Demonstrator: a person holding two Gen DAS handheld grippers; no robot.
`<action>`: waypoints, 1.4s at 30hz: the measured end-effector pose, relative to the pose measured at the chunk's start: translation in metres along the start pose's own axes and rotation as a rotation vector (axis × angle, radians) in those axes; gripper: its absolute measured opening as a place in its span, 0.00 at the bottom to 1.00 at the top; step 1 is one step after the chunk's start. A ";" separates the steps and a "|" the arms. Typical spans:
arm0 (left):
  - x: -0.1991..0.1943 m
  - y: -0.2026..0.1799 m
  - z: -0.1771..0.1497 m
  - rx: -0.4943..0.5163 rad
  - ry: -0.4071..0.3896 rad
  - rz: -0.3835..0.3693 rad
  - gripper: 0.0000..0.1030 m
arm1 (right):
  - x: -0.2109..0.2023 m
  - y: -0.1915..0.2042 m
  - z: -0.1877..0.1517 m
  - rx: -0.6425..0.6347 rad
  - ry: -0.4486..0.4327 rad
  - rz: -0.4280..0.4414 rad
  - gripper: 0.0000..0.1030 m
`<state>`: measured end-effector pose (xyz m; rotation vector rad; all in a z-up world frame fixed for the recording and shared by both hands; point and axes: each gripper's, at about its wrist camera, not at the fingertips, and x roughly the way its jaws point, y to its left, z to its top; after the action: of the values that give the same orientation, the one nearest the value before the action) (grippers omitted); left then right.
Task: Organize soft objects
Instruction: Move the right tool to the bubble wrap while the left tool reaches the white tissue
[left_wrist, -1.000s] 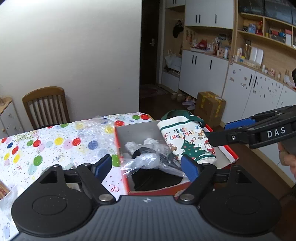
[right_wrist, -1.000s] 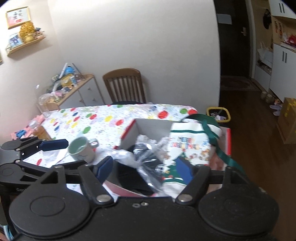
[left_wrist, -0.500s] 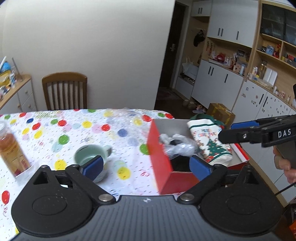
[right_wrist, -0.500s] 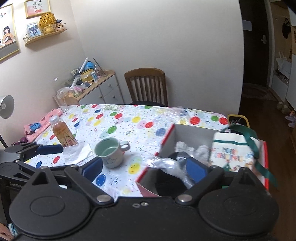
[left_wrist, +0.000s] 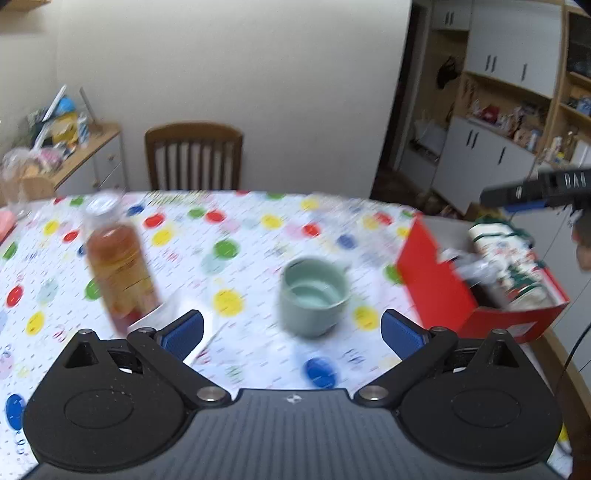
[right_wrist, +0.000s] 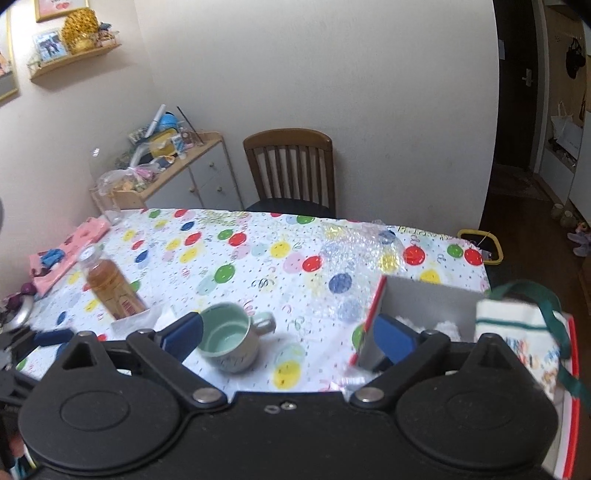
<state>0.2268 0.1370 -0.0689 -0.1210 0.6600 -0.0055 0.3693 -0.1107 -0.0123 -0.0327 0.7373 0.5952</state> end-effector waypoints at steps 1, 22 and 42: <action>0.002 0.009 -0.002 -0.011 0.011 0.007 1.00 | 0.008 0.002 0.004 -0.001 0.006 -0.005 0.96; 0.077 0.121 -0.045 -0.142 0.065 0.153 1.00 | 0.197 -0.019 0.083 0.036 0.178 -0.243 0.96; 0.121 0.136 -0.059 -0.245 0.145 0.164 0.83 | 0.320 -0.065 0.071 0.234 0.330 -0.322 1.00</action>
<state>0.2811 0.2599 -0.2046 -0.3046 0.8129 0.2271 0.6341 0.0112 -0.1756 -0.0332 1.0937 0.1930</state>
